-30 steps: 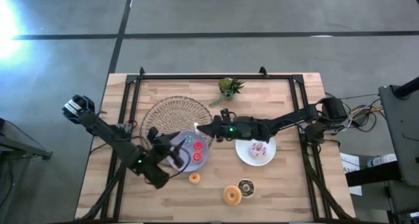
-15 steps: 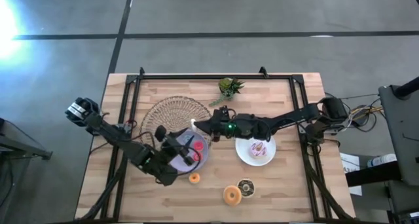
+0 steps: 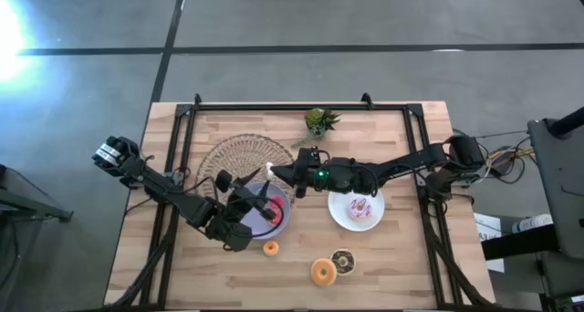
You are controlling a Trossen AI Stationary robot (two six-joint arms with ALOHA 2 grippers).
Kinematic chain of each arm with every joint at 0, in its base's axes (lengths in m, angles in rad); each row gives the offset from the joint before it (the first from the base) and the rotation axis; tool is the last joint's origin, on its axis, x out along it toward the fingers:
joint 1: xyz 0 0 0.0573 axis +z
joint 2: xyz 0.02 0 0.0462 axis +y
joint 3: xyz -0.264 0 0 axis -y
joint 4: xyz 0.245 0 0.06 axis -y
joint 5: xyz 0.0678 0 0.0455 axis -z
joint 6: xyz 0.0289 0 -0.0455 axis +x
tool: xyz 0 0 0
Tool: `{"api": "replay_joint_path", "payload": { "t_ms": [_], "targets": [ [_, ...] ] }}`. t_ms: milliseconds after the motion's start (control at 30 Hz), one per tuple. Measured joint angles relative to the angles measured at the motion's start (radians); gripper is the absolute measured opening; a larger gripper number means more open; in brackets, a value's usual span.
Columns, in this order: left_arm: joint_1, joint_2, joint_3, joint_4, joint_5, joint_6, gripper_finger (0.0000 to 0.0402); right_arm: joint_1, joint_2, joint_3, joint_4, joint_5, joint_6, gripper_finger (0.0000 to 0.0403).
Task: Pick & Place donuts
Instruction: Put the small white donut on the purple plate
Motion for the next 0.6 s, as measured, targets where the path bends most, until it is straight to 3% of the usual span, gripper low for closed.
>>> {"api": "replay_joint_path", "payload": {
  "t_ms": [333,600],
  "targets": [
    [0.008,0.021,0.0,0.024,0.053,-0.011,0.0149,-0.009,0.0,-0.002,-0.013,0.021,0.021,0.0009],
    [0.027,0.022,-0.001,0.023,0.028,0.004,0.0149,-0.008,0.0,-0.002,-0.029,0.021,0.023,0.0009]
  ]
}}
